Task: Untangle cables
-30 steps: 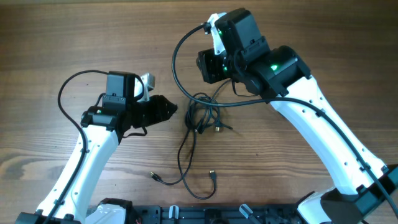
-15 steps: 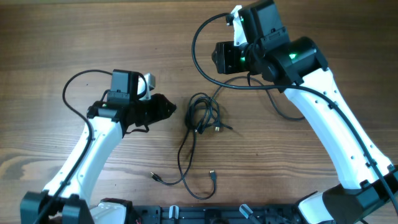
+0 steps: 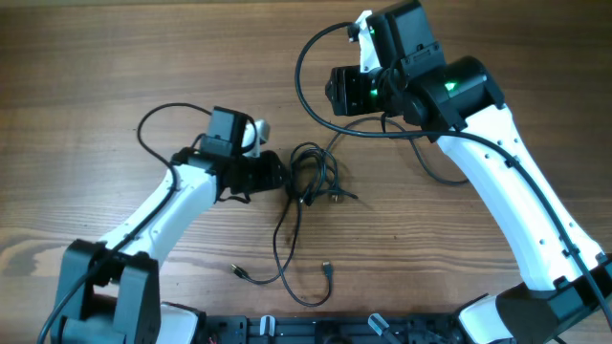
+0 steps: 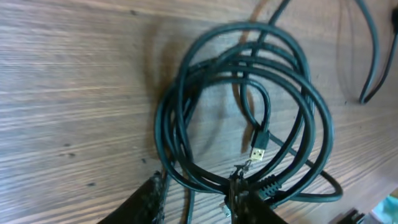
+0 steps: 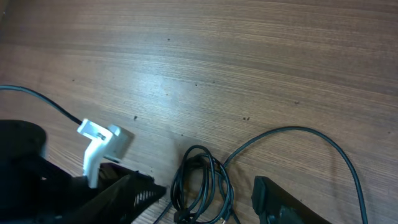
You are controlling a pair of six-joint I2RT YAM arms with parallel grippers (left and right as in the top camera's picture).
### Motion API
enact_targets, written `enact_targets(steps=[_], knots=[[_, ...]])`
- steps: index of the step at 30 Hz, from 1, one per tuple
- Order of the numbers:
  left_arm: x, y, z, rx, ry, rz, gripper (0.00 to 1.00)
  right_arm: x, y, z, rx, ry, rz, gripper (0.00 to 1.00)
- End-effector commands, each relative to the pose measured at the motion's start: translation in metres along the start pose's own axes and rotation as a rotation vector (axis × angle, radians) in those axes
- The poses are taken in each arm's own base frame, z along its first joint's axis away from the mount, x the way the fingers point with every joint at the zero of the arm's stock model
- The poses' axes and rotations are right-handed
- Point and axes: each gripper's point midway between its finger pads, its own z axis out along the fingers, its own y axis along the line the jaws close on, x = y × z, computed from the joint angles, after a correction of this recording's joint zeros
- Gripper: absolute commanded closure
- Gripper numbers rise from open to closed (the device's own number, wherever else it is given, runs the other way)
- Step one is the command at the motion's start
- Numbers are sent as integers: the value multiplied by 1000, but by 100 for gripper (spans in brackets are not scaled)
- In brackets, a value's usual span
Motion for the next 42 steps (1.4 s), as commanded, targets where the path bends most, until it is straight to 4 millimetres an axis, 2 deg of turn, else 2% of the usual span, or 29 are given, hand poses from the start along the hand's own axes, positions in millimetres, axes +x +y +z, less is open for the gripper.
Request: enact_targets(steps=[1, 5, 7, 13, 15, 19, 21, 27, 31, 33, 34, 36, 38, 42], knots=[[12, 7, 14, -39, 47, -55, 66, -4, 6, -9, -19, -18, -1, 37], [24, 14, 19, -77, 94, -314, 63, -4, 6, -9, -19, -16, 0, 37], [27, 9, 19, -55, 113, -383, 62, -4, 5, -9, -18, -16, -1, 37], [30, -4, 25, -24, 127, -418, 58, -4, 5, -9, -18, -15, -1, 37], [30, -9, 32, -18, 129, -436, 57, -4, 5, -9, -18, -15, -1, 38], [38, -7, 46, -39, 163, -454, 59, -2, 5, -9, -17, -11, -2, 37], [42, -4, 52, -57, 179, -500, 64, -2, 5, -9, -16, -8, -2, 37], [49, -16, 70, -47, 185, -432, 72, -1, 4, -9, -15, -5, -2, 38], [49, -12, 75, -88, 159, -409, 83, 0, 4, -9, -13, -1, -1, 38], [46, -10, 75, -98, 142, -406, 96, 0, 4, -9, -13, -1, -1, 37], [43, -10, 75, -96, 132, -399, 96, 0, 4, -9, -14, -1, -1, 37], [32, -13, 71, -67, 101, -341, 96, 0, 5, -9, -16, -1, 0, 37], [13, -18, 55, -32, 48, -272, 96, 1, 8, -9, -39, 8, -2, 38], [-28, -39, -5, 48, -152, -90, 96, 5, 21, -10, -112, 29, -50, 39]])
